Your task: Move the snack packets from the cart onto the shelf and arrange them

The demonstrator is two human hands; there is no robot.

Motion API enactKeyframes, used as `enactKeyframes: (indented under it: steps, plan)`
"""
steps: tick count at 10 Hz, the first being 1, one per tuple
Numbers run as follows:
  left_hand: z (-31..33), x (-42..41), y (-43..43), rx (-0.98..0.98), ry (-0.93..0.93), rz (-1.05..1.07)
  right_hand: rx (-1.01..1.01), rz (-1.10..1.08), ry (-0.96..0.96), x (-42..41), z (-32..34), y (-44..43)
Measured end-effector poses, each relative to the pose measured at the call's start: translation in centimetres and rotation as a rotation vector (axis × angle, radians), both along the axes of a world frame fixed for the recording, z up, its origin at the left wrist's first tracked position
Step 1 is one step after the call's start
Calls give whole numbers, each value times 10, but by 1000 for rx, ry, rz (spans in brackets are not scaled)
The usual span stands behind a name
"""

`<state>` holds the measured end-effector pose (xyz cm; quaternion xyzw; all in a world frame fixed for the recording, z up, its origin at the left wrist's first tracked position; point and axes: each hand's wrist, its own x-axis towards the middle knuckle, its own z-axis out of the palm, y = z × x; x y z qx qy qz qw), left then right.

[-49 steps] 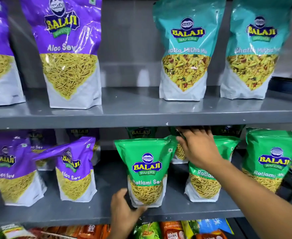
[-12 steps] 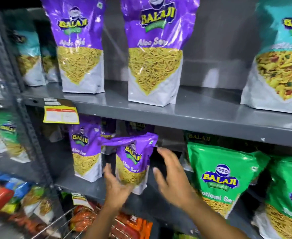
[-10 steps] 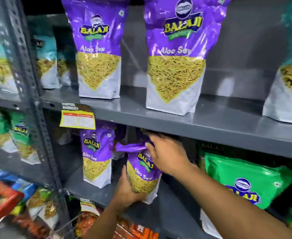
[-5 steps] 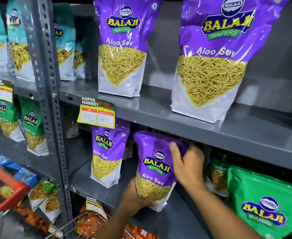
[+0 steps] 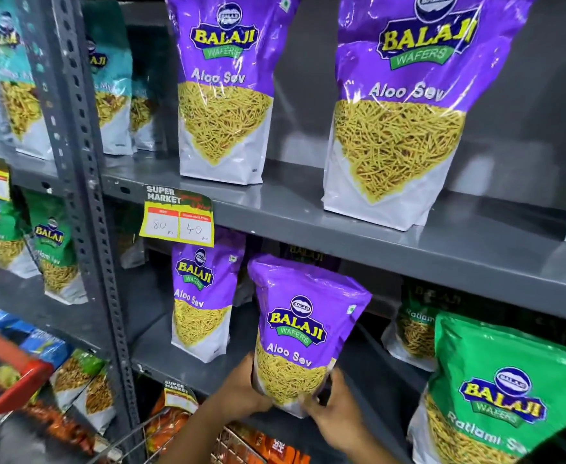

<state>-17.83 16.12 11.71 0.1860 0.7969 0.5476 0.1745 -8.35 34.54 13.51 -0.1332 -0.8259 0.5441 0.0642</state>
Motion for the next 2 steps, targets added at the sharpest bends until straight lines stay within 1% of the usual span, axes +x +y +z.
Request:
enactKeyframes:
  steps: [1,2]
  plan:
    - [6,8,-1,21,-1,-25,-50,1,67,4,-8,-3]
    - [13,26,-1,106,30,40,-66,-33,182,17,2,-3]
